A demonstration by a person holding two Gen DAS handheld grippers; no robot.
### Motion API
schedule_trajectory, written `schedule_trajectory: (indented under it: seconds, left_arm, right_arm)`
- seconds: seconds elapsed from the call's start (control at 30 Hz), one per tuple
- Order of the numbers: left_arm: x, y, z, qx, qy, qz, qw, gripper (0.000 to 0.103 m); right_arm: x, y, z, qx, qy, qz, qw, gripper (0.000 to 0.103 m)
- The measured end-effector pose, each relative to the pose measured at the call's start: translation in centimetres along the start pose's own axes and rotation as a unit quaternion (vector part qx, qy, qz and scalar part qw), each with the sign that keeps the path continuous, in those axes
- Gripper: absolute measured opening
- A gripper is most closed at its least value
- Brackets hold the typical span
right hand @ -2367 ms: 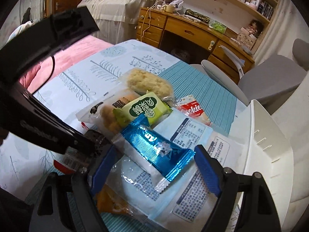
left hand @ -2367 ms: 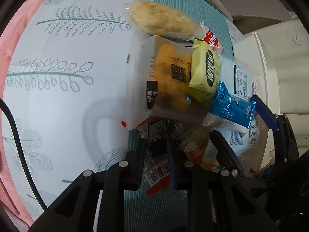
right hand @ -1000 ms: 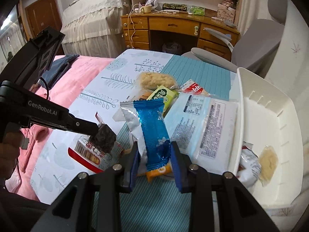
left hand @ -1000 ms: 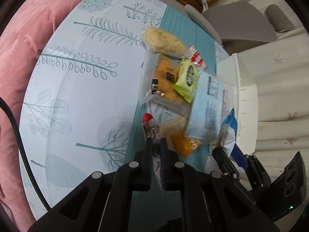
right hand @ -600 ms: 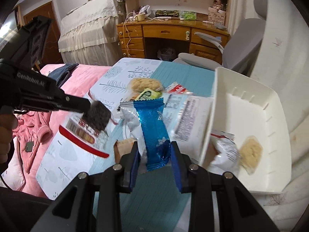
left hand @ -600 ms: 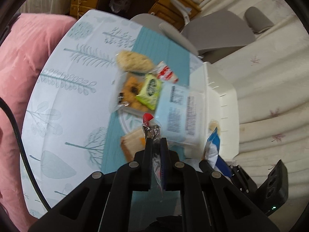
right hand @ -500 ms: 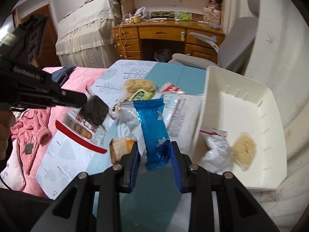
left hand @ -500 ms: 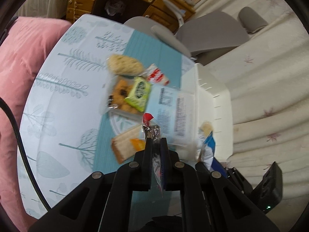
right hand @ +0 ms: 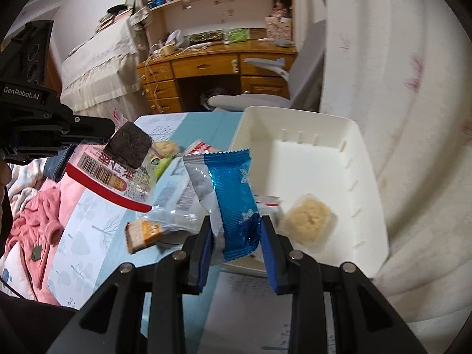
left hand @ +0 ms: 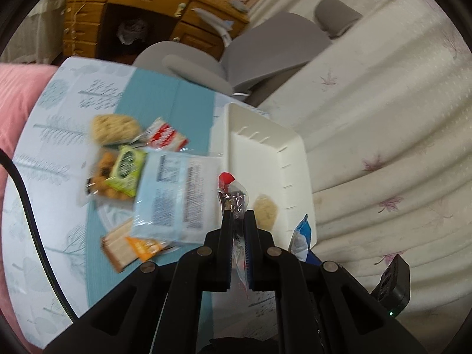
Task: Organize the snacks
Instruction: 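Carry both snacks into the white tray and open both tools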
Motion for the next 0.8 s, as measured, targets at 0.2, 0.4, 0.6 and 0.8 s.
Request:
schedule_trajectory:
  seconds: [0.2,0.4,0.6,0.8]
  left_arm:
    - [0.9,3.9,2.9,-0.010,-0.011,0.033,0.9994,0.005]
    - [1.1,7.1,6.3,-0.010,-0.032,0.056,0.9978,0.023]
    - [0.5,7.6,6.9,0.014,-0.043,0.063,0.9970,0.048]
    - [0.2,5.9,6.2,0.035,-0.047,0.047,0.9972,0.049]
  right_arm:
    - [0.6,3.8,-0.3,-0.013,0.003,0.029,0.999,0.031]
    - [0.9,7.0,0.2,-0.023,-0.005,0.071,0.997,0.032]
    - [0.2,9.0,1.0,-0.023,-0.031,0.105,0.994,0.044]
    - [-0.3,8.8,1.2,-0.017,-0.038,0.116,0.992,0.054]
Point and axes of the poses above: each gripper's, at about its wrist camera, not at the fingertips, and z roughly the way its jaws point, y to its right, x to its top, the point moved 8 cm from there along z, roughly the way its jaws point, and after that the axes turned 11 degrees about z, right-handed, at the moved point
